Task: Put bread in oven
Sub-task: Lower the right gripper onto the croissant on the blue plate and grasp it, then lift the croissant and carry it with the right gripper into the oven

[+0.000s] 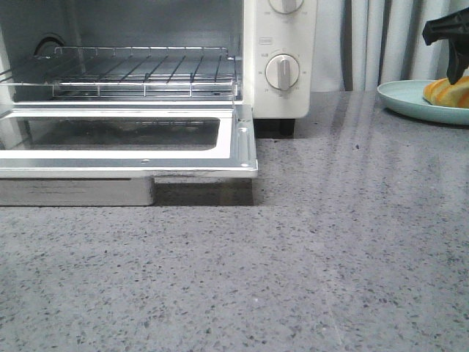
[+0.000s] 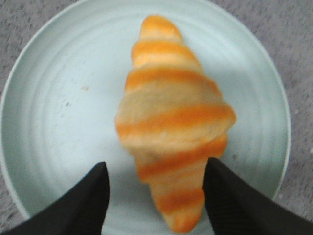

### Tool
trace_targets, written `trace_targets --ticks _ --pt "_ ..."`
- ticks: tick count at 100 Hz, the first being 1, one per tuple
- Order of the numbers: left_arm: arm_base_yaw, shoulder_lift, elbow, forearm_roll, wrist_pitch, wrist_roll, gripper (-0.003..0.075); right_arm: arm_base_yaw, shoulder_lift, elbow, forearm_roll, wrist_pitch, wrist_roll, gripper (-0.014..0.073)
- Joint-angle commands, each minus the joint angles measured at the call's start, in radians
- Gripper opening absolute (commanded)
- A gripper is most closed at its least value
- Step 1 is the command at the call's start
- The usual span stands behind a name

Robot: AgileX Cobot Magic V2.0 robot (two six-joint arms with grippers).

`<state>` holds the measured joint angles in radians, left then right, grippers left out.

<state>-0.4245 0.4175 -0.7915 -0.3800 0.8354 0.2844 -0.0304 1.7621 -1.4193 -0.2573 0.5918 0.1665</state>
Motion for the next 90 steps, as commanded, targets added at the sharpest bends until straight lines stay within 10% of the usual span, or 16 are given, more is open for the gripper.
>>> trace_targets --ticks 1,38,59,90 --pt "0.003 -0.004 -0.031 -0.03 -0.054 0.001 -0.0022 -0.022 -0.023 -0.039 -0.046 -0.093 0.003 0.0378" --pt "0.003 -0.009 -0.031 -0.05 -0.053 0.001 -0.0022 -0.052 0.076 -0.039 0.088 -0.045 0.008 0.0364" --pt "0.003 -0.009 -0.031 -0.059 -0.053 0.001 -0.0022 -0.052 0.09 -0.039 0.138 0.027 0.003 -0.0078" --pt "0.003 -0.009 -0.031 -0.064 -0.037 0.001 -0.0022 -0.048 -0.039 -0.099 0.156 -0.1 -0.018 -0.0076"
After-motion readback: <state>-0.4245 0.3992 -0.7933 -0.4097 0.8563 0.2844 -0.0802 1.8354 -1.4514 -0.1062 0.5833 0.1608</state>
